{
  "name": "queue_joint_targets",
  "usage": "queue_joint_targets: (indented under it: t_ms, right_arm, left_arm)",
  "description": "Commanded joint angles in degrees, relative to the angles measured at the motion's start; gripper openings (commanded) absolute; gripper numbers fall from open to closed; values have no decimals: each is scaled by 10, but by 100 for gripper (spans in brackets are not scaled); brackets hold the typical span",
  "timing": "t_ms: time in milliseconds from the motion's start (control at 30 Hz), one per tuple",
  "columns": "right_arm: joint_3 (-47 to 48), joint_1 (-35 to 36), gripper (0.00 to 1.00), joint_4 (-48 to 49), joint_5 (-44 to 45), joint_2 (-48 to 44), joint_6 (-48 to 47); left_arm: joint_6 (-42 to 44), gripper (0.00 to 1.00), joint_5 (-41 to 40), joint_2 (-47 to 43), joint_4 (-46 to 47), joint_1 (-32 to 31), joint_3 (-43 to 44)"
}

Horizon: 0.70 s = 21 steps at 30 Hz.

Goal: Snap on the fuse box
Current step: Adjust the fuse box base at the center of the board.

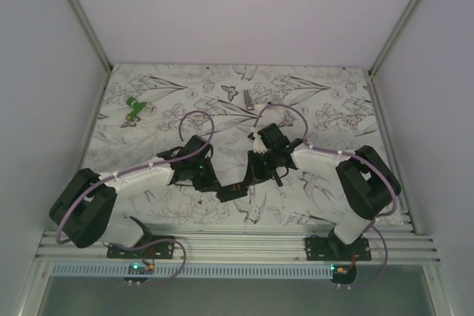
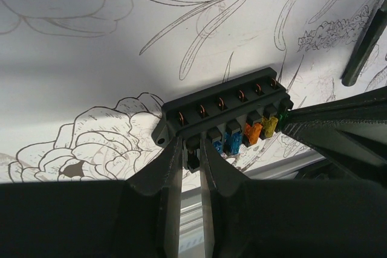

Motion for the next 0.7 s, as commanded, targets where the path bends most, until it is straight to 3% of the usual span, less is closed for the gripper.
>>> queue_joint_targets:
  t_ms: [0,333,667]
  right_arm:
    - [-56,28,0,-154,270,114,-44]
    - [-46,42,0,-159,289,92,-49]
    - [72,56,0,-67,158,-3,-74]
  left_arm:
    - [19,14,-57,11,-79,11,-36]
    - [24,15,-61,-10,-79,21,-48]
    - [39,18,-55,-22,-76,3,-6]
